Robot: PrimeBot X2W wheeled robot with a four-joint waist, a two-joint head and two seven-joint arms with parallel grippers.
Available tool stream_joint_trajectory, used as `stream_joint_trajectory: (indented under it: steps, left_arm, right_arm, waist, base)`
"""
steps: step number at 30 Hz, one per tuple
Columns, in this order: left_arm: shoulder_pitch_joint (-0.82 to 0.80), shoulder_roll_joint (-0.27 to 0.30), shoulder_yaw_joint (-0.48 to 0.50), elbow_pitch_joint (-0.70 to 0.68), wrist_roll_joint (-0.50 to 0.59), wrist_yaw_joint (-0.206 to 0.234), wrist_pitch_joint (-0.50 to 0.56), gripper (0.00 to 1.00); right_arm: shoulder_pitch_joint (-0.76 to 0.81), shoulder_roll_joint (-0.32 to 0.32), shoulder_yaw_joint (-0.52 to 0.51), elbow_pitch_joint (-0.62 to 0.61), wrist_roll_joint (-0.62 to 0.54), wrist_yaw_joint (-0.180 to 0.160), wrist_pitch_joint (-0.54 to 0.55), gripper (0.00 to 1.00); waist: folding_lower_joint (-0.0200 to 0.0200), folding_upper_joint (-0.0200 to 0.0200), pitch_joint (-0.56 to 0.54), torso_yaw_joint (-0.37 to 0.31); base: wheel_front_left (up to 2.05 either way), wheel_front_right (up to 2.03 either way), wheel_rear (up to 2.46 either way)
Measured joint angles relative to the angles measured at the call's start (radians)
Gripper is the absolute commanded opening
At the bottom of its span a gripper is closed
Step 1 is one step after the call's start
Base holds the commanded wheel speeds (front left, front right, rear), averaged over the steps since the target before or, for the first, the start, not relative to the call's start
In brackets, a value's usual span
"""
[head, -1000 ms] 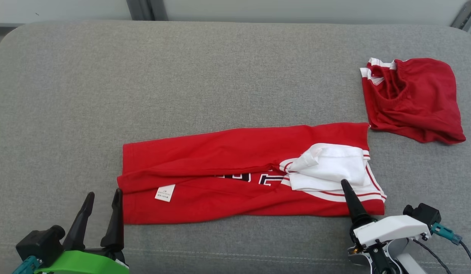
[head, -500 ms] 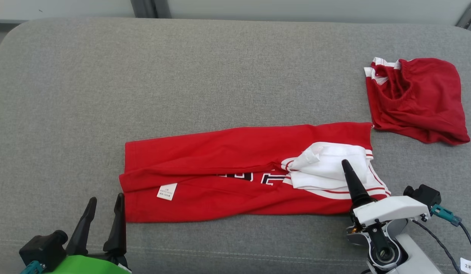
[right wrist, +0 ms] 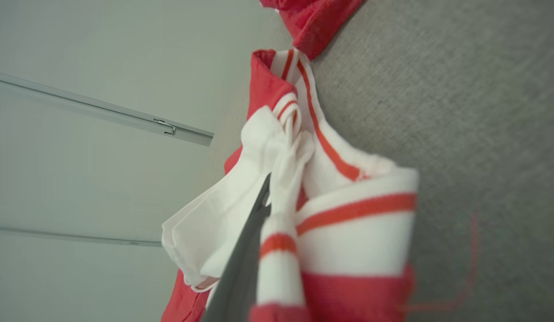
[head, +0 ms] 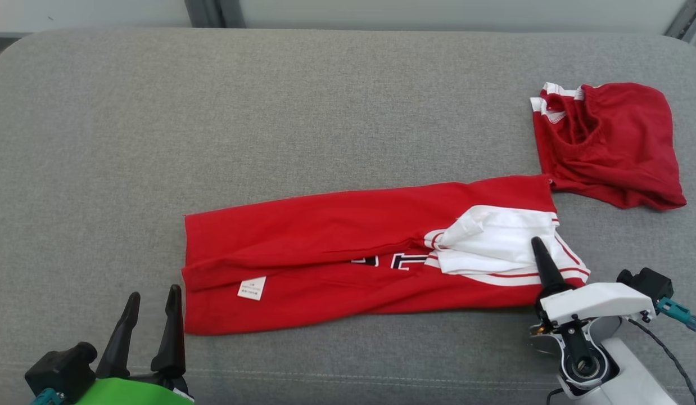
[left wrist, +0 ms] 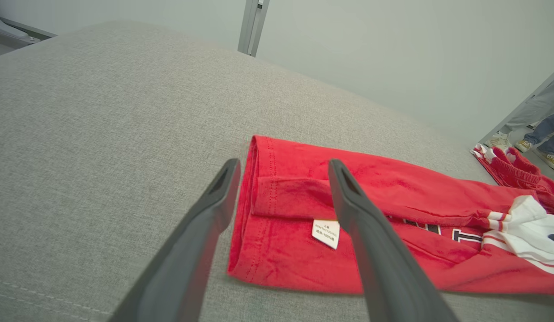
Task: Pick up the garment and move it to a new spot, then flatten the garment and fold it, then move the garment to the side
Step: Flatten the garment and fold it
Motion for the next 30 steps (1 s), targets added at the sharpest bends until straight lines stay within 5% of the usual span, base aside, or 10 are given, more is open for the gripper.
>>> stream_joint_trajectory:
  steps: [16,30]
  left_arm:
    - [0.013,-0.037,0.027,-0.005,0.002,-0.022,0.0,1.0]
    - [0.009,-0.097,-0.001,0.027,0.008,-0.062,0.0,1.0]
  right_arm:
    - [0.007,-0.202,-0.063,-0.022,-0.044,0.0,-0.022,0.0]
    - [0.031,-0.358,0.03,-0.231,-0.285,0.0,-0.031,0.0]
  waist:
    - [0.0,0.0,-0.001,-0.069]
    - [0.0,0.0,-0.01,-0.039]
  base:
    - [0.0,0.0,0.0]
    - [0.0,0.0,0.0]
